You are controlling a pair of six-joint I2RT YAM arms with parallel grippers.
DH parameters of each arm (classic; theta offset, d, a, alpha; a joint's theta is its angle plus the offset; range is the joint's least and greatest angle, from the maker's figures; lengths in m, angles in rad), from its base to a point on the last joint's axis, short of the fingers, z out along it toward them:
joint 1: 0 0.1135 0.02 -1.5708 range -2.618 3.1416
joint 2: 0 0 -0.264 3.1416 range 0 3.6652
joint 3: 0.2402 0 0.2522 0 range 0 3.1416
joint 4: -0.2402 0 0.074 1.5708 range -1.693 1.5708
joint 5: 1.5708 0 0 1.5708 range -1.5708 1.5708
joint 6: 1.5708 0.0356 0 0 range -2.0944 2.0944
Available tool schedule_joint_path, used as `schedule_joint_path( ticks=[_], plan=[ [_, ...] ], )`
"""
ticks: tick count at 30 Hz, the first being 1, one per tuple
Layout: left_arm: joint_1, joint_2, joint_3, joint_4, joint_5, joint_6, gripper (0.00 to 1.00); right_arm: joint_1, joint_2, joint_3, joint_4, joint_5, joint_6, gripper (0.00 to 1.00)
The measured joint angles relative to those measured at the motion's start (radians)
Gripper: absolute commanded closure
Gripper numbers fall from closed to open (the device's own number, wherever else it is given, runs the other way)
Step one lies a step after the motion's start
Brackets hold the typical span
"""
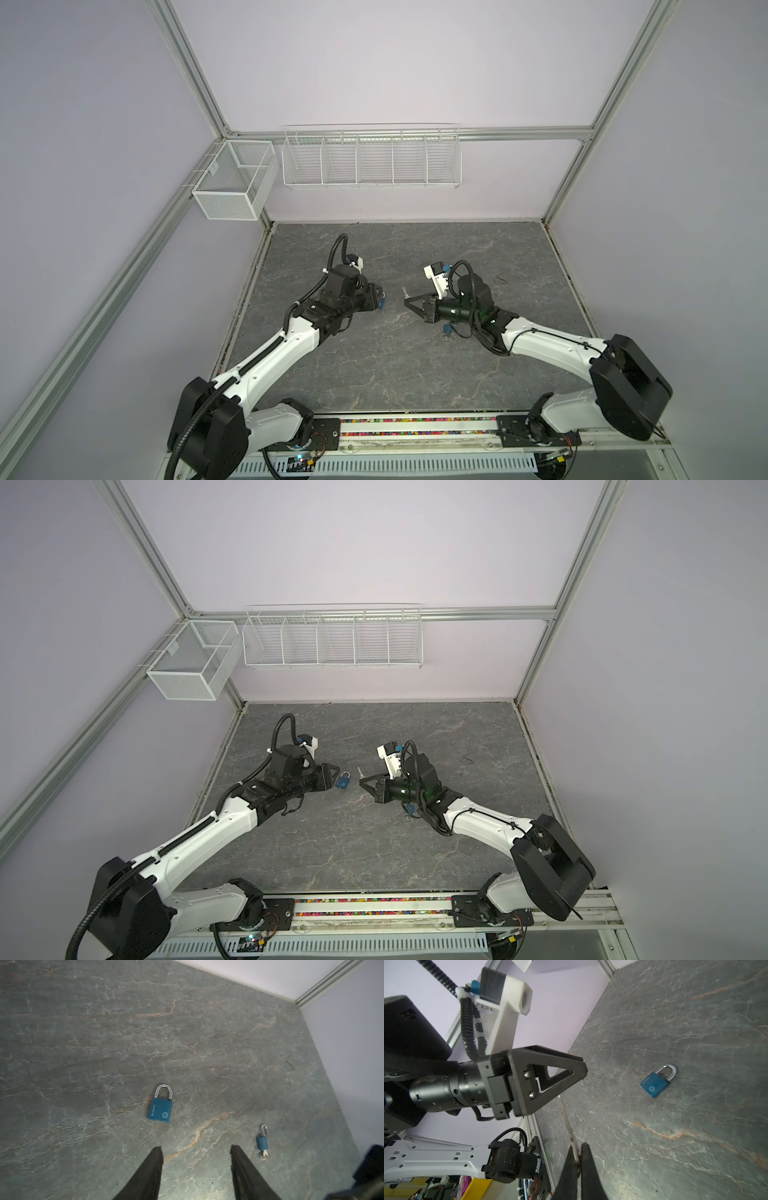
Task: Unlock with the key
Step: 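Lower the key with the right gripper while the left gripper draws back, then lower the left gripper onto the larger blue padlock and close on it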
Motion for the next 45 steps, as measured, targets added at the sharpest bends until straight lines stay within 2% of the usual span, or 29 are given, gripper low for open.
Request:
schedule_joint_path(
  ticks=[10, 19, 29, 36, 45],
  plan=[
    [0.000, 0.346, 0.222, -0.140, -0.090, 0.068, 0.46, 0.000, 0.054, -0.016, -0.005, 0.005, 0.015, 0.94],
    [0.000, 0.525, 0.298, -0.194, -0.094, 0.086, 0.40, 0.000, 0.058, -0.015, -0.038, 0.005, -0.001, 0.94],
    [-0.008, 0.621, 0.355, -0.216, -0.088, 0.092, 0.39, 0.000, 0.058, -0.011, -0.079, 0.005, -0.026, 0.94],
    [-0.042, 0.680, 0.412, -0.243, -0.117, 0.082, 0.42, 0.000, 0.058, 0.000, -0.106, 0.004, -0.035, 0.94],
    [-0.049, 0.684, 0.412, -0.266, -0.169, 0.010, 0.49, 0.000, 0.058, 0.005, -0.121, 0.001, -0.048, 0.94]
  ],
)
